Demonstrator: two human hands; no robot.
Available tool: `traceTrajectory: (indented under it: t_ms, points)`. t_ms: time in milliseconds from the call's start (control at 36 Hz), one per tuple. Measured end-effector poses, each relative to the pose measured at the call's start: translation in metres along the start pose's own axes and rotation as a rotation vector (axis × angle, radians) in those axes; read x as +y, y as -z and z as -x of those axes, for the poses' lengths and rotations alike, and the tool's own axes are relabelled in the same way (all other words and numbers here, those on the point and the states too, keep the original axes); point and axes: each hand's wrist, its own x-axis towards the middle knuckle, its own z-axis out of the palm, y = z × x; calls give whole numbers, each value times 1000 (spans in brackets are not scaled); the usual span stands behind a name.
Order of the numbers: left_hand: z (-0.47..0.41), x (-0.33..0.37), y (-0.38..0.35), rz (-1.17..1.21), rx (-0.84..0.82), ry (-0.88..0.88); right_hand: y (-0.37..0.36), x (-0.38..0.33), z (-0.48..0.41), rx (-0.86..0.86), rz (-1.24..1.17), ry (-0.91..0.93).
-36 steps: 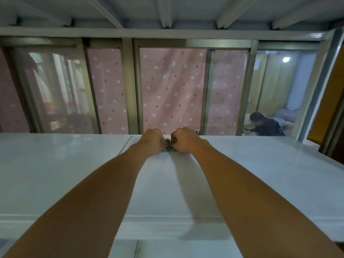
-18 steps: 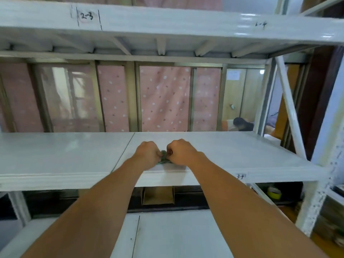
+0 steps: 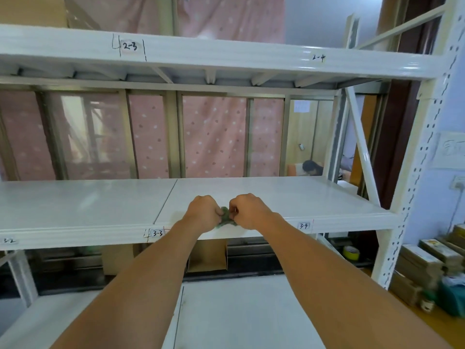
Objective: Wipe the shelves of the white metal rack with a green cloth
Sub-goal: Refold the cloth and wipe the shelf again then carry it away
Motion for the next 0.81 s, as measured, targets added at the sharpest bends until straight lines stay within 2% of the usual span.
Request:
traceTrajectory:
  t_ms: [417, 806]
  points:
    - [-34, 42, -27, -25, 34, 87, 0, 43, -11, 34, 46, -66]
    - [-114, 49, -51, -75, 48, 133, -13, 91, -88, 14, 13, -60]
